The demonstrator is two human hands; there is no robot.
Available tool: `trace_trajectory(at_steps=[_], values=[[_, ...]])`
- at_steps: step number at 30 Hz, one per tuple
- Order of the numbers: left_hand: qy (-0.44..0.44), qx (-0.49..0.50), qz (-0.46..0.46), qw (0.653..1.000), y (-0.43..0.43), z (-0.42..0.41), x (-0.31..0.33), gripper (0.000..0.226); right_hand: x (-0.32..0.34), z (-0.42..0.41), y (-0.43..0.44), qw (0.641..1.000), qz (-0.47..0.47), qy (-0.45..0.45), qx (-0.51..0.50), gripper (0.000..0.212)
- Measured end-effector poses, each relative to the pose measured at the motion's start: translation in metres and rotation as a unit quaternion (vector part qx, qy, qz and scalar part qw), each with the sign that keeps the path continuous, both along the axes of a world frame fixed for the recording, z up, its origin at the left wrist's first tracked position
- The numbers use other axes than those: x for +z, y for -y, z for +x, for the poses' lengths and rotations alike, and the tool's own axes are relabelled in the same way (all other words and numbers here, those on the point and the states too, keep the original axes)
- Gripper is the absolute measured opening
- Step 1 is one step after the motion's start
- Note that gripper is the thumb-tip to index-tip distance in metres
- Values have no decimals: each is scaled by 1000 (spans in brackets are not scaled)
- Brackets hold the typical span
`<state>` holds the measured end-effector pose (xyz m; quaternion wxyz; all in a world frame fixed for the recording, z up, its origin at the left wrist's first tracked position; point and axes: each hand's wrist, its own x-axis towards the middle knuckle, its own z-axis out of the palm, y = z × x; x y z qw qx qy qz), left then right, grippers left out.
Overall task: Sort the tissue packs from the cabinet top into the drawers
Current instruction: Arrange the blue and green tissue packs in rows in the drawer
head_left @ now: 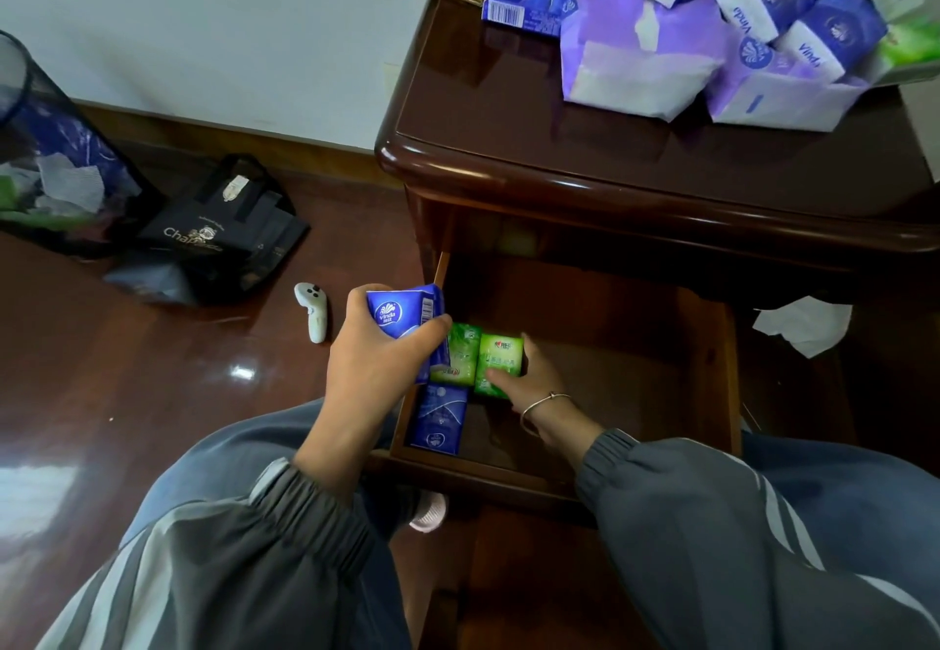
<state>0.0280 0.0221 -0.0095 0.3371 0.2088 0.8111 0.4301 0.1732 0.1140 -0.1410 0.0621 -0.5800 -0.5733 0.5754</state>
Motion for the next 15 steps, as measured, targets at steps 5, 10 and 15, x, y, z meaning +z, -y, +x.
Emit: trace_trajectory(at_steps=[5, 10, 15], values=[[1, -9, -8, 1000, 0, 1, -4, 51, -4, 7, -2, 999, 33, 11, 40, 81], [-1, -26, -13, 1000, -1, 5, -3, 49, -10, 5, 0, 998, 52, 14, 32, 78], [1, -37, -15, 999, -2, 6, -5, 52, -8, 5, -1, 1000, 19, 3, 19, 75]])
